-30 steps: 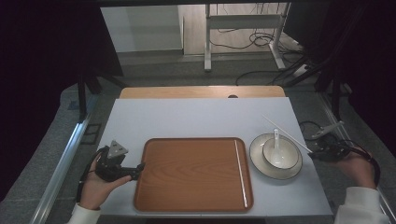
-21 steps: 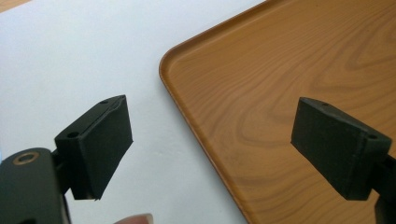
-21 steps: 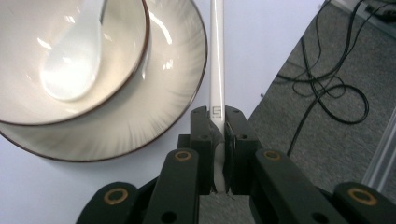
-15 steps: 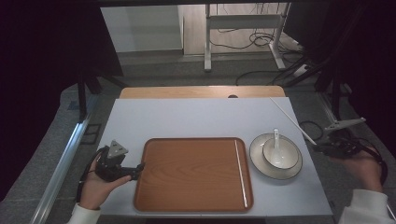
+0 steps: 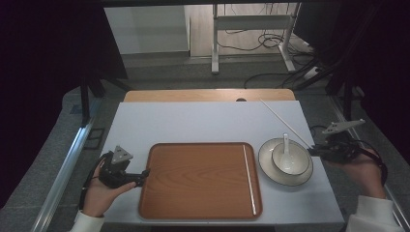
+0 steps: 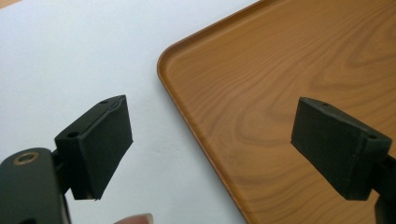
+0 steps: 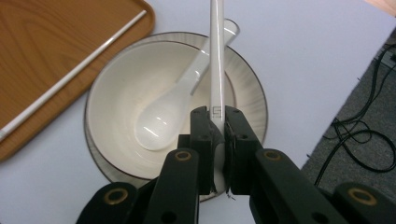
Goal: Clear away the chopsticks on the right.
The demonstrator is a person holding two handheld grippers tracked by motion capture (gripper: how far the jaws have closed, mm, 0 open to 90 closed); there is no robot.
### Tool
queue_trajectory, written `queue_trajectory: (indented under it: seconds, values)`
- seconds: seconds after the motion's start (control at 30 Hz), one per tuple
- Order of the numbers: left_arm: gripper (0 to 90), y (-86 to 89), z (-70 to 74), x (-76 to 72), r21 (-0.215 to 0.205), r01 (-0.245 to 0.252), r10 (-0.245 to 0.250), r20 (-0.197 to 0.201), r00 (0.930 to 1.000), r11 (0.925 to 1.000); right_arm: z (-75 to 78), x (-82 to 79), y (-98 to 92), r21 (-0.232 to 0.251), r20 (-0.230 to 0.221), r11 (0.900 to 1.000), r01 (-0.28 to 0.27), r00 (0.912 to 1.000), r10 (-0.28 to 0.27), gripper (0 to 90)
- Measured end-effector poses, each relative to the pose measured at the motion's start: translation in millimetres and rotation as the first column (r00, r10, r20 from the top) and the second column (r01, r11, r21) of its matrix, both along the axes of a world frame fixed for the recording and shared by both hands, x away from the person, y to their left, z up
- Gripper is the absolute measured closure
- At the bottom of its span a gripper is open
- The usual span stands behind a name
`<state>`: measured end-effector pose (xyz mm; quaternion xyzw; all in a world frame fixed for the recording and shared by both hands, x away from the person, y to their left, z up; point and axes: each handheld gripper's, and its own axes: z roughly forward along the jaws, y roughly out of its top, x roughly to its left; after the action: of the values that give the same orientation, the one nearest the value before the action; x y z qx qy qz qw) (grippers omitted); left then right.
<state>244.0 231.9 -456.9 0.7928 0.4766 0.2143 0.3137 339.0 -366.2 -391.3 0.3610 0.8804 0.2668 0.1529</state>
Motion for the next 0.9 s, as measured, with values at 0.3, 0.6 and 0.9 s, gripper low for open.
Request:
queue_trajectory:
  seconds: [0.3,0.6,0.9]
  values:
    - [12.1,0.5,0.7,-0.1,0.0,-0.001,0.001,0.002,1.0,1.0,6.6,-6.6,37.3,0.029,-0.01,0.997,-0.072,0.9974,0.072,83.7]
    - [12.1,1.0,2.0,-0.9,-0.005,-0.001,0.001,0.005,1.0,1.0,13.2,-18.7,82.2,0.025,-0.012,0.99,-0.14,0.99,0.141,83.8]
    - [12.1,2.8,2.3,-0.9,-0.016,-0.003,0.003,0.005,1.0,0.9999,0.7,-23.5,118.0,0.022,-0.042,0.986,-0.166,0.9851,0.167,83.8]
